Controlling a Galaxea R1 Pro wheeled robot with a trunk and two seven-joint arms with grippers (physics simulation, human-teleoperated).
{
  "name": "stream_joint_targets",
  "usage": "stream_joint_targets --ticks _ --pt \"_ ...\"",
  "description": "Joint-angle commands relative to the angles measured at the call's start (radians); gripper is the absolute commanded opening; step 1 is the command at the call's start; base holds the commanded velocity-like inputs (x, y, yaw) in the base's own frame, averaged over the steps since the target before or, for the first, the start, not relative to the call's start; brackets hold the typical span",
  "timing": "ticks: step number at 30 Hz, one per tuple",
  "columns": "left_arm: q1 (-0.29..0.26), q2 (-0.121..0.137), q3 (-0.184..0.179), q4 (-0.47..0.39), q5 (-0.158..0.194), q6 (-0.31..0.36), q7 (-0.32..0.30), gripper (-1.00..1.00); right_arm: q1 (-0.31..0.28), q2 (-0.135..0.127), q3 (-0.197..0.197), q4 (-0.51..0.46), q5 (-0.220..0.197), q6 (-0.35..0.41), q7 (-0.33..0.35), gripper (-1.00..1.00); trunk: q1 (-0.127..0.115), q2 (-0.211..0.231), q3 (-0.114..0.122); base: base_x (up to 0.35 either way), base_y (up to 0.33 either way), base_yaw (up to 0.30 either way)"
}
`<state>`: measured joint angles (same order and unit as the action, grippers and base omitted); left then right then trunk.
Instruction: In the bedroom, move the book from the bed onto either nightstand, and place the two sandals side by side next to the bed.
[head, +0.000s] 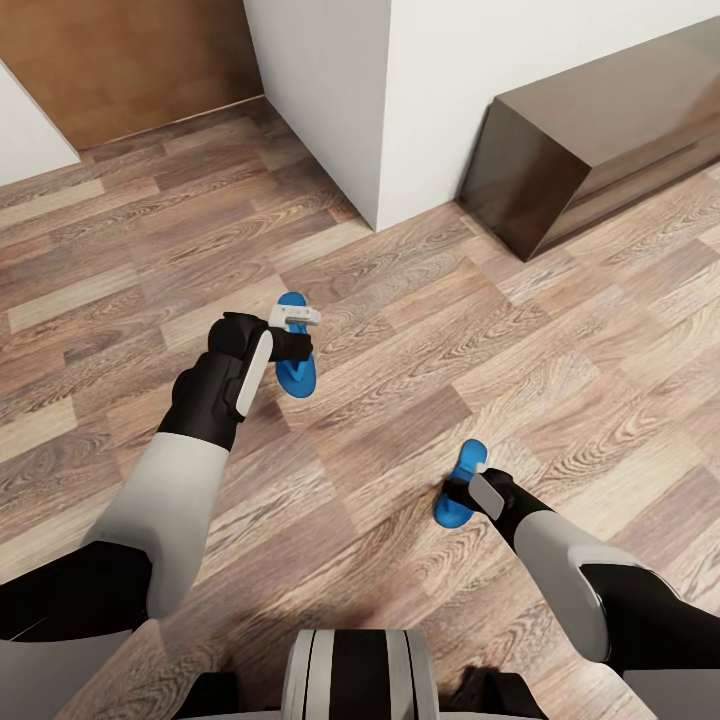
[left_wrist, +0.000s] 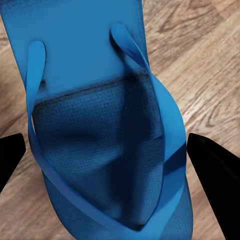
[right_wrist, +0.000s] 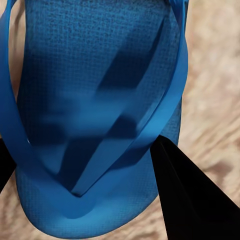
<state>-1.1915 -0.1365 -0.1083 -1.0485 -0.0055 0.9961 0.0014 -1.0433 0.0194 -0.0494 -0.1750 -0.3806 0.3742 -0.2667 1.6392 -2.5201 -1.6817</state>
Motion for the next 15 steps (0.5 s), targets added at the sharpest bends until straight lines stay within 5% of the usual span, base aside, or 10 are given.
stream_joint_targets --ticks 1,11,15 --pt "0.0 0.0 0.0 -0.001 -0.001 0.004 0.0 -1.0 0.0 0.001 -0.004 -0.003 -0.004 0.005 -0.008 -1.0 -0.001 0.0 0.003 0.0 0.0 0.0" --pt "0.0 -0.001 -0.001 0.01 0.0 0.003 -0.001 -1.0 0.0 0.0 -0.006 -0.004 -0.006 0.01 -0.01 -1.0 -0.005 0.002 0.042 0.0 0.0 0.0" --pt "0.068 -0.017 -0.014 -0.084 -0.006 0.001 0.0 -1.0 0.0 -0.036 -0.007 -0.004 -0.011 0.03 -0.012 -1.0 -0.007 0.003 0.057 0.0 0.0 0.0"
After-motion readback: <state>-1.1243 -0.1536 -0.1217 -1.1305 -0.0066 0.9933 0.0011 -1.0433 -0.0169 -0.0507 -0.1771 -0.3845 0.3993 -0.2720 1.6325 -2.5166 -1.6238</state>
